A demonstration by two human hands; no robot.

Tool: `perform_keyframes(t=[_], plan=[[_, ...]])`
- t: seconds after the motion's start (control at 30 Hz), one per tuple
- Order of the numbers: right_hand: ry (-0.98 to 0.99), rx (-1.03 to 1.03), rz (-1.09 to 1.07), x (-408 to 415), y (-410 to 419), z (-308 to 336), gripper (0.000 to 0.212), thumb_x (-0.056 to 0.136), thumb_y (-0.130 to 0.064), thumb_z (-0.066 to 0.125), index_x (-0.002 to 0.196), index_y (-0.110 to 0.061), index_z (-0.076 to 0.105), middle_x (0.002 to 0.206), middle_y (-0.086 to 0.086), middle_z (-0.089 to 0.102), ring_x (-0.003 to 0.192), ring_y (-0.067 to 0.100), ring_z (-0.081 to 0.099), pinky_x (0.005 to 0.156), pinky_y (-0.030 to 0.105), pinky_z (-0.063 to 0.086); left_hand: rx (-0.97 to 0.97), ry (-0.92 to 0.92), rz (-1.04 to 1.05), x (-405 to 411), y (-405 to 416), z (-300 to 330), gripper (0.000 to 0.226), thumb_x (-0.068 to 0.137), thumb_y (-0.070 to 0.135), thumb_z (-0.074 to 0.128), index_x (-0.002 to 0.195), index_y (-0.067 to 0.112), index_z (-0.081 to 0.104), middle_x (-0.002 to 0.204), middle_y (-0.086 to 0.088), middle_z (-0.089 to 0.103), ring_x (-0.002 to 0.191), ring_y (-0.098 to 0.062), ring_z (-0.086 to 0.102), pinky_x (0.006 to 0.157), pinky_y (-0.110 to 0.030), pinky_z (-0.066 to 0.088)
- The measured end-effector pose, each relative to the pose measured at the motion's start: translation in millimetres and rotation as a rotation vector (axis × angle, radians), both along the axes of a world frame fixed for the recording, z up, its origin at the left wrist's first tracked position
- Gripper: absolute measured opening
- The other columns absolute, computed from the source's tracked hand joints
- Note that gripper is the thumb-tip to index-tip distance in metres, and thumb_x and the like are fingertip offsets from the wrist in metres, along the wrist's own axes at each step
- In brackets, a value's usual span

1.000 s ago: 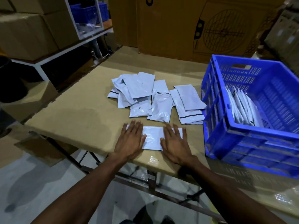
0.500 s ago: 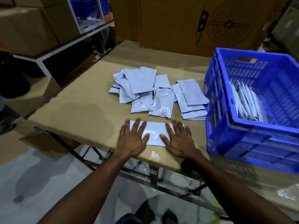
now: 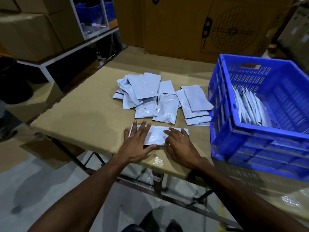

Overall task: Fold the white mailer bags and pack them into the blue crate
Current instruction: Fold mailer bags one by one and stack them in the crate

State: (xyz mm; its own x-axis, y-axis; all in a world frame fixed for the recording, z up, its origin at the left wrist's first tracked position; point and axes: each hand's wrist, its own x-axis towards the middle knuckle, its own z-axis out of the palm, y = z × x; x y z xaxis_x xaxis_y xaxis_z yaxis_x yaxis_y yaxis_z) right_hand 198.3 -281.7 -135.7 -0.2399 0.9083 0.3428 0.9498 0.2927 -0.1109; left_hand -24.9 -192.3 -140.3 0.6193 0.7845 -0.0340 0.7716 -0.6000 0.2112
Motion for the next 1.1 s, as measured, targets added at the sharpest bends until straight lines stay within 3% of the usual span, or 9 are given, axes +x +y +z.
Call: perform_keyframes(t=[0.13,0.23,0.33,0.43,0.57,0.73,0.83,0.97,1.1], plan=[[0.069,-0.025,-0.027,1,1,19,0.016,0.098,-0.027,0.053,0.104,-0.016,0.064,0.139,0.007,0.057,0.134,0.028,0.047,0.108,0.053,0.037,0.108,-0.016,-0.057,-8,1,-4,0.06,0.099,0.053,0.034,0.156,0.033,0.033,0.167,-0.003,0.021,0.154,-0.035,0.015,0.117,-0.061,0.022],[-0.028,0.046,0.074,-3,-8,27,0.022,0.097,-0.022,0.052,0.115,-0.017,0.062,0.147,0.006,0.05,0.14,0.031,0.039,0.108,0.055,0.036,0.073,0.004,0.001,-5,8,-3,0.058,0.102,0.027,0.049,0.157,0.034,0.031,0.166,-0.009,0.022,0.153,-0.039,0.015,0.116,-0.058,0.021],[-0.215,0.077,0.263,-12,-19,26,0.029,0.094,-0.018,0.059,0.122,-0.022,0.062,0.145,-0.004,0.052,0.146,0.029,0.031,0.113,0.065,0.024,0.051,-0.038,-0.004,-6,11,1,0.06,0.104,0.024,0.045,0.158,0.038,0.024,0.168,-0.006,0.016,0.154,-0.035,0.008,0.118,-0.056,0.016],[-0.403,-0.028,0.28,-19,-15,26,0.033,0.085,-0.014,0.068,0.118,-0.019,0.067,0.136,-0.001,0.061,0.143,0.034,0.038,0.106,0.071,0.031,-0.014,-0.118,-0.054,-8,16,7,0.061,0.1,0.015,0.039,0.157,0.033,0.03,0.165,-0.009,0.024,0.153,-0.036,0.015,0.118,-0.055,0.022],[-0.381,-0.088,0.238,-19,5,46,0.037,0.081,-0.003,0.068,0.117,-0.011,0.067,0.121,0.009,0.068,0.127,0.036,0.055,0.082,0.052,0.057,-0.04,-0.254,-0.054,-13,21,2,0.061,0.095,0.031,0.033,0.155,0.021,0.035,0.158,-0.021,0.036,0.146,-0.04,0.034,0.119,-0.052,0.027],[-0.247,-0.048,0.086,-9,19,100,0.038,0.086,-0.008,0.056,0.121,-0.023,0.058,0.118,0.005,0.065,0.1,0.032,0.065,0.07,0.039,0.053,-0.036,-0.448,0.151,-1,6,-1,0.086,0.096,0.054,0.035,0.16,0.007,0.001,0.167,-0.011,0.005,0.153,-0.022,0.009,0.124,-0.037,0.012],[-0.141,-0.055,-0.045,5,32,131,0.034,0.083,-0.005,0.051,0.113,-0.02,0.06,0.104,0.011,0.069,0.092,0.039,0.063,0.065,0.039,0.046,-0.008,-0.351,0.181,12,5,-3,0.094,0.089,0.062,0.027,0.16,0.008,-0.002,0.168,-0.014,0.005,0.153,-0.03,0.018,0.119,-0.051,0.026],[0.024,0.099,-0.152,37,44,174,0.039,0.079,-0.003,0.056,0.112,-0.017,0.07,0.088,0.018,0.072,0.083,0.042,0.067,0.066,0.044,0.054,0.005,-0.217,0.137,39,-4,-1,0.089,0.089,0.067,0.017,0.159,0.022,-0.014,0.169,-0.002,-0.008,0.154,-0.023,0.011,0.117,-0.058,0.021],[0.107,0.219,-0.231,73,44,212,0.04,0.081,-0.003,0.058,0.117,-0.013,0.071,0.094,0.026,0.072,0.082,0.044,0.069,0.071,0.047,0.057,0.008,-0.118,0.078,67,-8,0,0.08,0.098,0.061,0.023,0.159,0.026,-0.014,0.168,-0.004,-0.015,0.154,-0.024,0.007,0.118,-0.057,0.018]])
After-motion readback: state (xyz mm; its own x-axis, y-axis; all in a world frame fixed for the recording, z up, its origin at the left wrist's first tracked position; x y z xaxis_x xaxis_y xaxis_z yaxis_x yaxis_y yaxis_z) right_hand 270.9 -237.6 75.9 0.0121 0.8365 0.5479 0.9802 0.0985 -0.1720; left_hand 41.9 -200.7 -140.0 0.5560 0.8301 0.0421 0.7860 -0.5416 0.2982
